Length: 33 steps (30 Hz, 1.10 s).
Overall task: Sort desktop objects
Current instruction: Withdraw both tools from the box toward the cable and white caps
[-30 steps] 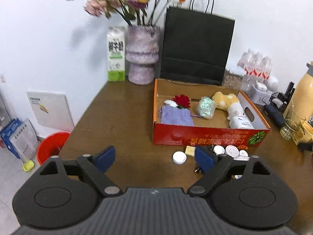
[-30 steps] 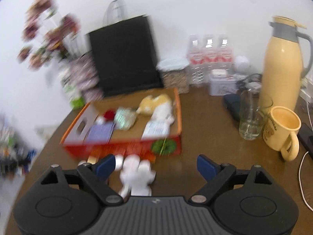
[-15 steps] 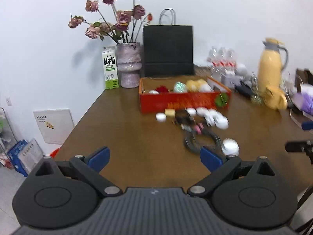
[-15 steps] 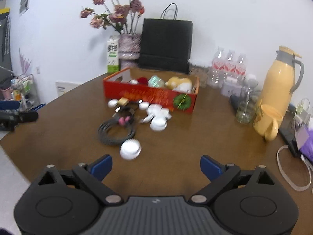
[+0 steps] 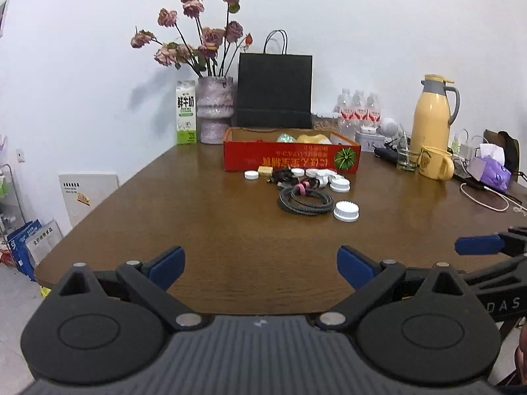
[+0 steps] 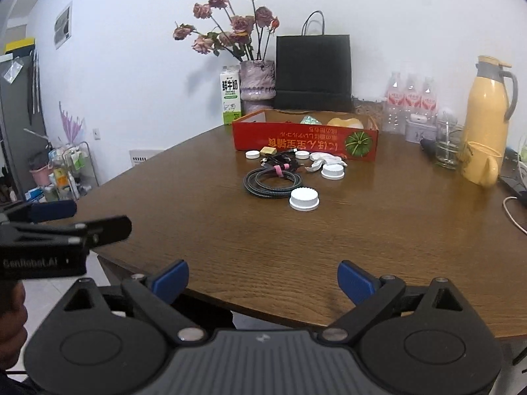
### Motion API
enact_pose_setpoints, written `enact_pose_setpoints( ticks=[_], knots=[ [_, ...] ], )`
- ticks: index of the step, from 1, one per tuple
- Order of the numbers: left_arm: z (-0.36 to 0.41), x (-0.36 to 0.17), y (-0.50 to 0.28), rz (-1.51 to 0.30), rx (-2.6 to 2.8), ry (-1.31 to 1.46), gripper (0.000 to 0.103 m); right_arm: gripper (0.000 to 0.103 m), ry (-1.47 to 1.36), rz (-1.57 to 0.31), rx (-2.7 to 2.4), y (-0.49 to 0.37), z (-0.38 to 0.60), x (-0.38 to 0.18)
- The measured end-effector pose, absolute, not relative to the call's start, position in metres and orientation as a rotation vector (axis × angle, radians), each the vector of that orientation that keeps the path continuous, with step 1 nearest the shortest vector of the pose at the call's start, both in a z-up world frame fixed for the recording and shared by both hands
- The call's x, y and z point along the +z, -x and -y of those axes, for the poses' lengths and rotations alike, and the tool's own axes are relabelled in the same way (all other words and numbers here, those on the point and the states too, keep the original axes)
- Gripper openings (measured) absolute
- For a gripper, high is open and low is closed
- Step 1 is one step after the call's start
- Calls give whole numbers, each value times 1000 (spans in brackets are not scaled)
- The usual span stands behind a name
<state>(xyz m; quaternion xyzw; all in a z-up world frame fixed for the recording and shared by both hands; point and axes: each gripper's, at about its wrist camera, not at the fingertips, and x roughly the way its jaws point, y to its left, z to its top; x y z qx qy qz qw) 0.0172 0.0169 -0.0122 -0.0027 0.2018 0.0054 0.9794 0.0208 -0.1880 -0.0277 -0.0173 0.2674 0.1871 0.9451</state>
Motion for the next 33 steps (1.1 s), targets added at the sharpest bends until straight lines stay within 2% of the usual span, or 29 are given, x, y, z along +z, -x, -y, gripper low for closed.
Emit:
enact_pose_setpoints(
  ticks=[26, 33],
  knots=[
    [-14, -28, -25, -565, -67, -4, 101, 97, -36, -527, 337, -6, 194, -35],
    [-27, -34, -59, -588, -26, 24, 101, 97, -40, -488, 304, -36, 194, -35]
  ],
)
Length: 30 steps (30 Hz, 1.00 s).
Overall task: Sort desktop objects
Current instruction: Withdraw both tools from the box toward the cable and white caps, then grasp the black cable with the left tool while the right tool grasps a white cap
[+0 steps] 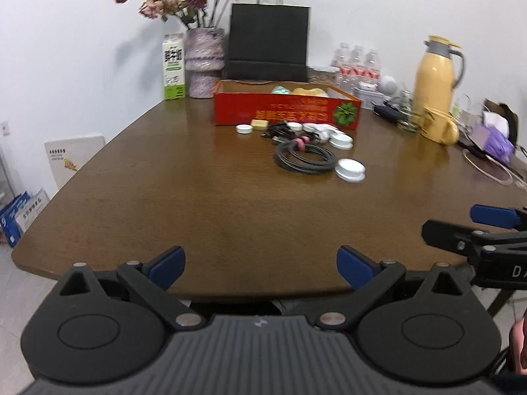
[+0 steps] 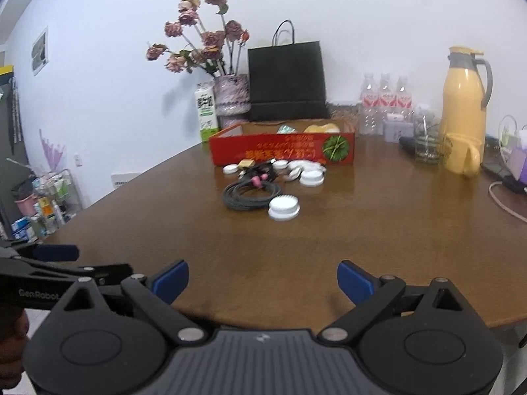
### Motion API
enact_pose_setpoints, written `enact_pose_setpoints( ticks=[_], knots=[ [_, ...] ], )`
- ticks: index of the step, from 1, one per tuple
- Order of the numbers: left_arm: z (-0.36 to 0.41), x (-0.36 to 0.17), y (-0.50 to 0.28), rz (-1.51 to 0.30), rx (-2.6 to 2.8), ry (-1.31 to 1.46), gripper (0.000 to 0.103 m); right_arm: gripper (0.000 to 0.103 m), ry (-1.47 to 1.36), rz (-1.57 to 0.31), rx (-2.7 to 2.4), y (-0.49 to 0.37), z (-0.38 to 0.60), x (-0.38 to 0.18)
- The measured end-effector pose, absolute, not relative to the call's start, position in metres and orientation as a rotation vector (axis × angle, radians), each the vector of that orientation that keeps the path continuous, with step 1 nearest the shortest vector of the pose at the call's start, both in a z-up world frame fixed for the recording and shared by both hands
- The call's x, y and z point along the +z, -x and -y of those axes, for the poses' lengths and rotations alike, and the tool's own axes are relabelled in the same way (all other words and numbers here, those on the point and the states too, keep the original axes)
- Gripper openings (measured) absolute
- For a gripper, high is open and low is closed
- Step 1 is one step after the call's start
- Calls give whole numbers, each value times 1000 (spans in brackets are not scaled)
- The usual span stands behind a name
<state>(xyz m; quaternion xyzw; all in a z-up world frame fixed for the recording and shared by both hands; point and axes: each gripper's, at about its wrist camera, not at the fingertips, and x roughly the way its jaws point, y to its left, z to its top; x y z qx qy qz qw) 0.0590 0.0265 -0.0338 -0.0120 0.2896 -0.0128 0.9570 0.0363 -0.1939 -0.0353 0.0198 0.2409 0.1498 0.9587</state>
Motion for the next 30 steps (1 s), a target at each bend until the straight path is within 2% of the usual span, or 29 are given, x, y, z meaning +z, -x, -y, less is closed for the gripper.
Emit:
enact_pose_setpoints(
  ticks=[7, 10, 16, 18, 21, 23, 25, 26, 29, 30],
  knots=[
    [-33, -28, -117, -571, -18, 41, 101, 93, 10, -495, 268, -98, 183, -37],
    [-32, -23, -152, -569, -58, 46, 101, 84, -20, -514, 260, -136, 181, -41],
    [-14, -22, -225, -559, -128, -30, 100, 74, -54, -597, 266, -199, 171, -53],
    [-6, -27, -251, -597, -135, -49, 96, 71, -45, -621, 260, -213, 168, -57],
    [-1, -38, -280, -669, -189, -51, 72, 62, -41, -644, 260, -222, 168, -64],
    [-1, -46, -298, -737, -216, -27, 49, 62, -43, -649, 265, -224, 171, -67],
    [-1, -49, -305, -737, -217, -12, 37, 62, -33, -643, 270, -224, 170, -68],
    [1, -50, -308, -743, -228, -29, 27, 61, -33, -641, 276, -224, 171, -67],
    [4, -52, -308, -730, -229, -45, 22, 51, -18, -637, 289, -223, 168, -68],
    [4, -52, -306, -722, -224, -44, 22, 41, -3, -635, 293, -222, 165, -67]
  ],
)
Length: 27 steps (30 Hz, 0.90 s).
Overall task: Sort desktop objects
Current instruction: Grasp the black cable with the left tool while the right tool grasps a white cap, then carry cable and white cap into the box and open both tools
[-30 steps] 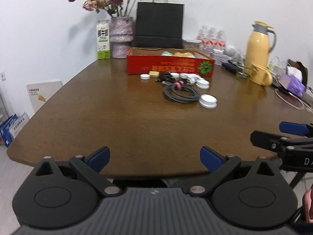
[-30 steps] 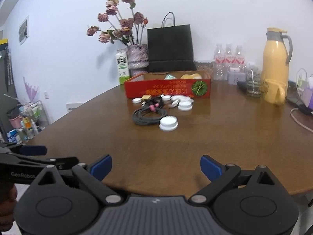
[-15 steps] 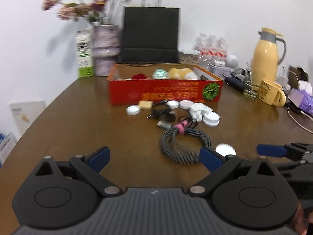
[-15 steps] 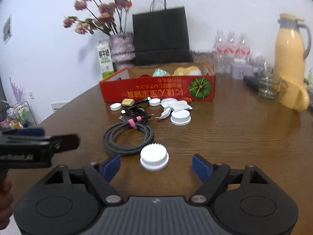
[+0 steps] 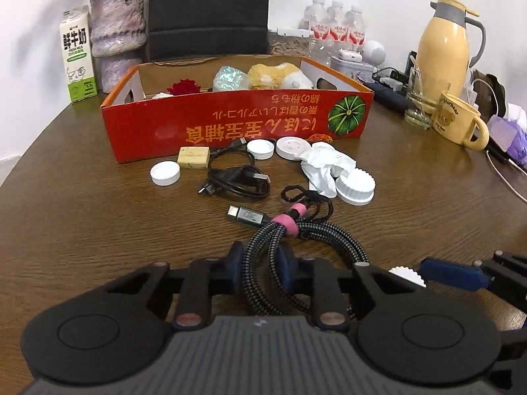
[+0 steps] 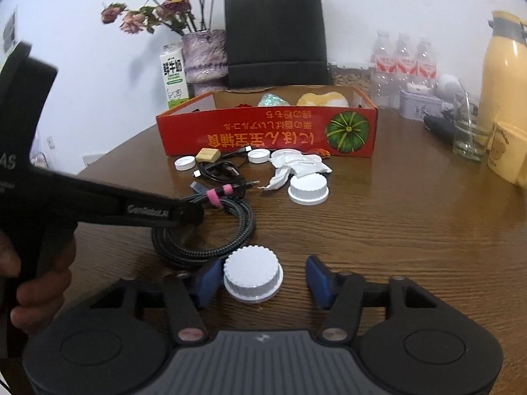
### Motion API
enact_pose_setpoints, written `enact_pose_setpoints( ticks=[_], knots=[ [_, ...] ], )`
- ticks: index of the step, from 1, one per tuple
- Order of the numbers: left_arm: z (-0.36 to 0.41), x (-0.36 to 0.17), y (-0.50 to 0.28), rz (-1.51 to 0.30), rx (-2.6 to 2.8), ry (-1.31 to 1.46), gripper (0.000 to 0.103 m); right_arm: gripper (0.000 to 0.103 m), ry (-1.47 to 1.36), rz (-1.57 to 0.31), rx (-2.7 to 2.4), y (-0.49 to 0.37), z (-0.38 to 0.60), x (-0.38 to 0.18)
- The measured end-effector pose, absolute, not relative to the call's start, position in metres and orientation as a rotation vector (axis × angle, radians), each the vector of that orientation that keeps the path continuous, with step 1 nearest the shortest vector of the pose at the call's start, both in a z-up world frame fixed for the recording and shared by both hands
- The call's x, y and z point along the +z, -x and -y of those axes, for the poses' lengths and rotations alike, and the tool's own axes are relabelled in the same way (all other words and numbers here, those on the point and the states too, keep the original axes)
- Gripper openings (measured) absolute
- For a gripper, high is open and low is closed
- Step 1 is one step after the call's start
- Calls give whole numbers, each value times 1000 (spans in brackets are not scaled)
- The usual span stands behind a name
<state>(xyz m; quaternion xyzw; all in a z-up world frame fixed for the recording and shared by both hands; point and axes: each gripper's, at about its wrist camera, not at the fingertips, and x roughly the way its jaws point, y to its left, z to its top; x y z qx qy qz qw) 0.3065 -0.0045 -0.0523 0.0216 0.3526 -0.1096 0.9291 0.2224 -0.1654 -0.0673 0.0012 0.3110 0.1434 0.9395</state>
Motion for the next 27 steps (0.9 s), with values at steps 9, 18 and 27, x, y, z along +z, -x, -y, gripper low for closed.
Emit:
enact_pose_setpoints(
  ticks=[9, 18, 27],
  knots=[
    [-5, -33, -257, -608, -184, -47, 17, 37, 5, -615, 313, -208, 162, -64],
    [-17, -2, -178, -539, -133, -15, 17, 37, -16, -506, 308, -155, 174, -25],
    [-18, -2, -97, -509, -90, -9, 17, 37, -41, -484, 310, -88, 189, -11]
  ],
)
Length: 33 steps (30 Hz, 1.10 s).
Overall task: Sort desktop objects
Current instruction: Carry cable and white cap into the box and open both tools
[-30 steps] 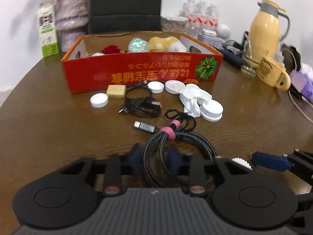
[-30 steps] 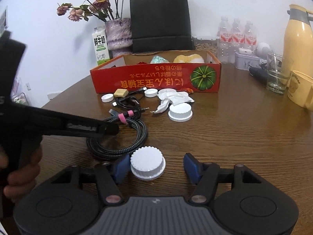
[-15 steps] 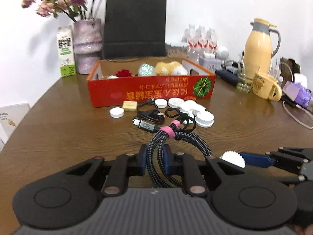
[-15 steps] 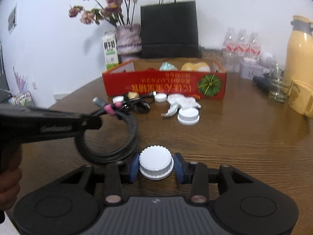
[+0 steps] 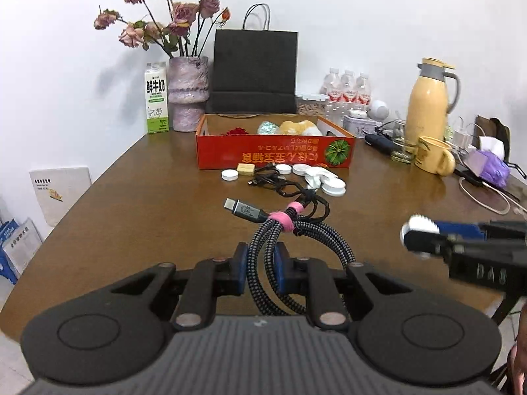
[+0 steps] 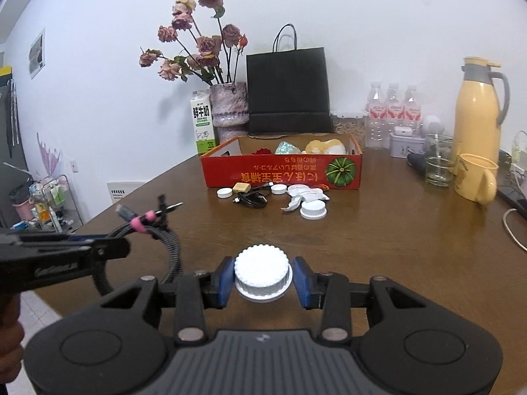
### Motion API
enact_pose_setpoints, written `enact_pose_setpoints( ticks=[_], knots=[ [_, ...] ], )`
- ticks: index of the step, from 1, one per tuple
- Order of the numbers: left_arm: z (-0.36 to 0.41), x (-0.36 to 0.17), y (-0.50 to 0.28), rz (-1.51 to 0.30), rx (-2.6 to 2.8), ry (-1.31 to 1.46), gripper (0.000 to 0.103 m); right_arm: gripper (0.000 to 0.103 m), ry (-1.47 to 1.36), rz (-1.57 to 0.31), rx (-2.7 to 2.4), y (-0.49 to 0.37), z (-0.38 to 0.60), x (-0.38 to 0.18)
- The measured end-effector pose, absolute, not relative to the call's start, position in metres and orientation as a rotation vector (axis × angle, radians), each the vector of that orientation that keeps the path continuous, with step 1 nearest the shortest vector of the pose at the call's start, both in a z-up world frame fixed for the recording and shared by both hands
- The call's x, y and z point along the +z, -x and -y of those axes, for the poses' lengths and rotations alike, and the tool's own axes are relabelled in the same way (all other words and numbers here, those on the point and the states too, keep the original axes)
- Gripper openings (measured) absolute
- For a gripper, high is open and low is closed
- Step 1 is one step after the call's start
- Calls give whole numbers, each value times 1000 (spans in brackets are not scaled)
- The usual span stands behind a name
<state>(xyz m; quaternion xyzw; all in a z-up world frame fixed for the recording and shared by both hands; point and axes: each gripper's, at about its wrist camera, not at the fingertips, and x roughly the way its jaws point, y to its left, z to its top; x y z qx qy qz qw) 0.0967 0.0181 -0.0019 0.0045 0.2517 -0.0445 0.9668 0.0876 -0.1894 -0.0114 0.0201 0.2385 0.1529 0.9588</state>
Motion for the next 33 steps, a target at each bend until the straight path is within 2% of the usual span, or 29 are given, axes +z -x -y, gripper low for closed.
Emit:
enact_pose_setpoints(
  ticks=[10, 19, 25, 29, 33],
  knots=[
    [-19, -1, -66, -509, -133, -3, 17, 37, -45, -451, 322, -50, 187, -11],
    [-29, 3, -89, -530, -112, 32, 17, 37, -95, -426, 301, -68, 198, -5],
    [-43, 30, -155, -483, -135, 0, 17, 37, -129, -433, 362, -128, 202, 8],
    [-54, 51, -226, -459, -139, -36, 17, 37, -150, -439, 378, -196, 204, 21],
    [-63, 72, -321, -524, -186, -14, 17, 37, -119, -416, 371, -271, 202, 48]
  ],
)
